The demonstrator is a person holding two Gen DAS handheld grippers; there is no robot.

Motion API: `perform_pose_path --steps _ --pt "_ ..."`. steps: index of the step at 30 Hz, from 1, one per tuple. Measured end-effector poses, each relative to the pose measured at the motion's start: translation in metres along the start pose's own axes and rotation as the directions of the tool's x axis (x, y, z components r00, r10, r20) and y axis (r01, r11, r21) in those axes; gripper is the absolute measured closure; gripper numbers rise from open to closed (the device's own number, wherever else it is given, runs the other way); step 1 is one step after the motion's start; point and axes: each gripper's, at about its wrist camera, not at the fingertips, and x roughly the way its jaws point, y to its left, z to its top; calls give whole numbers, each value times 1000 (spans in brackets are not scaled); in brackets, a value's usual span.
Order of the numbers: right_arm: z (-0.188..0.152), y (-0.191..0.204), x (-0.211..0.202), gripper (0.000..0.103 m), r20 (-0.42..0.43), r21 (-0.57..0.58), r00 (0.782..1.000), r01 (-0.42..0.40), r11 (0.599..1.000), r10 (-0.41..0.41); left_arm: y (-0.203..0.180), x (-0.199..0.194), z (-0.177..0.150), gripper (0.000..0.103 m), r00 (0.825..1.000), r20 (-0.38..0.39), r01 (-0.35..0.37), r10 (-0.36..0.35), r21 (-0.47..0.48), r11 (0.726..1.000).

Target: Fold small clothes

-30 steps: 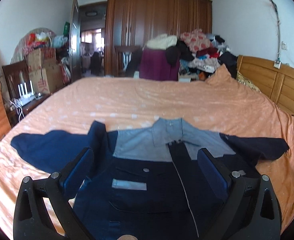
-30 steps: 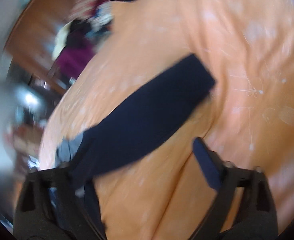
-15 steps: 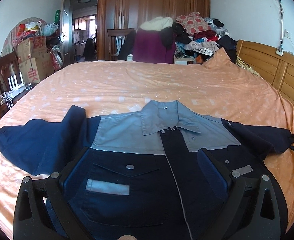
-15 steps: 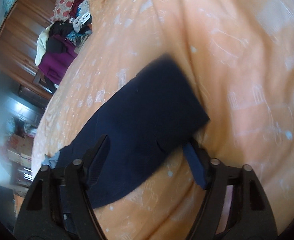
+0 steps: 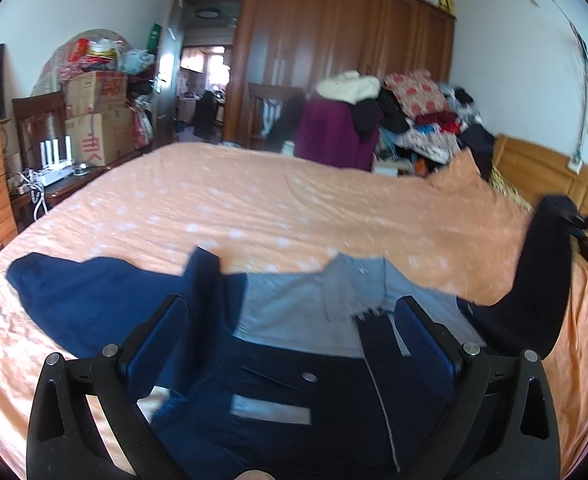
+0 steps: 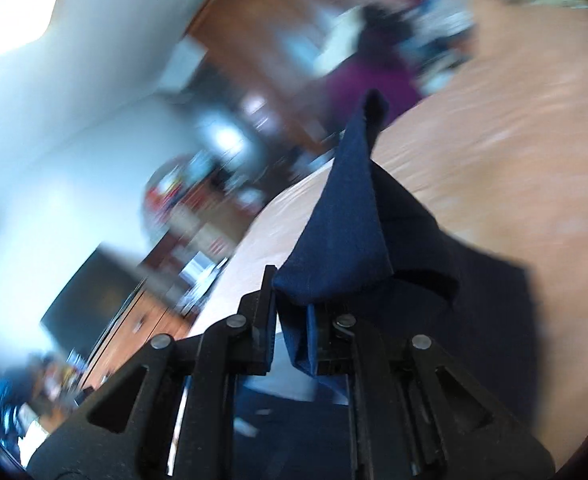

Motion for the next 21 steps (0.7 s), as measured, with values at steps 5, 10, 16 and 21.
perform_pose_path --steps 5,10,16,21 --pt "-76 61 149 80 -238 -53 969 -84 995 69 36 -20 7 0 999 19 -41 42 -20 999" --pt "-146 67 184 78 -383 -100 924 -32 994 -9 74 -25 -3 0 996 -15 -90 90 -43 995" --pt "-132 -14 98 64 -321 -126 931 141 982 -175 111 -15 -26 0 990 -64 -131 126 -77 988" --pt "-149 -123 46 69 -425 -72 812 410 909 -400 140 -2 -44 0 983 -120 -155 138 -141 978"
